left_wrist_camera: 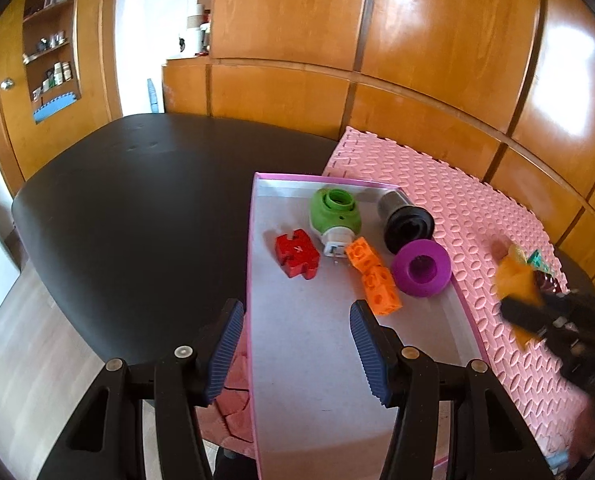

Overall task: Organize rigid objects
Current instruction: 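Carry the yellow-orange piece into the tray and release it with the right gripper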

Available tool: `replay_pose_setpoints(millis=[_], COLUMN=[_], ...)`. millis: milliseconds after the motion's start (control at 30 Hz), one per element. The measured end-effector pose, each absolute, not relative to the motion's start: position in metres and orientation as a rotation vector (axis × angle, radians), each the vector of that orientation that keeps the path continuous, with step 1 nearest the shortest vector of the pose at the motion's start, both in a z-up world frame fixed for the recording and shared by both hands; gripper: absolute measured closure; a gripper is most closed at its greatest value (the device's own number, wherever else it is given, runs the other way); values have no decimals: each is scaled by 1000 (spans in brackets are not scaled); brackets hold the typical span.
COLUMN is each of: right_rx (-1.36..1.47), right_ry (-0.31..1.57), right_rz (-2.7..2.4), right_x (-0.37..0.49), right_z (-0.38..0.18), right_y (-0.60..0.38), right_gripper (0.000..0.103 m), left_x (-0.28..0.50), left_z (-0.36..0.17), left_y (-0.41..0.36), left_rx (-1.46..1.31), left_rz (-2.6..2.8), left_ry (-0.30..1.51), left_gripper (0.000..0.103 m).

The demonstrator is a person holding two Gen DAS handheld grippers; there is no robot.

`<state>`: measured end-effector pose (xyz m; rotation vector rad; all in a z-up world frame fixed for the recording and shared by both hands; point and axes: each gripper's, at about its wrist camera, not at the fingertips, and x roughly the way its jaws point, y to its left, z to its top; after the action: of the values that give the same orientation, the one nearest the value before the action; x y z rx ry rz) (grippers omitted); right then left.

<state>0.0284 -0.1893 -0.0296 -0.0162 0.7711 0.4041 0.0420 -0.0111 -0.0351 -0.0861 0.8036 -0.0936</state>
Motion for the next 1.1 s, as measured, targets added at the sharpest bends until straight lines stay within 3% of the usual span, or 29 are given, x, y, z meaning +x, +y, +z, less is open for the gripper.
replay_pose_setpoints(millis=[567,833,1100], right_rx=[-123,-40,16], right_ry=[892,874,802], right_rz=[345,368,335], right_x=[66,58,47], right_z=[-85,-70,-47], right_y=[-161,-166,-185], right_gripper=[76,63,61], left_x=[44,42,40], left_z=[-45,-41,-37], left_y=[-9,-9,-17], left_rx=[-86,-71,-48], left_rz=[-92,-86,-98], left_ry=[825,809,800], left_gripper=[46,46,46])
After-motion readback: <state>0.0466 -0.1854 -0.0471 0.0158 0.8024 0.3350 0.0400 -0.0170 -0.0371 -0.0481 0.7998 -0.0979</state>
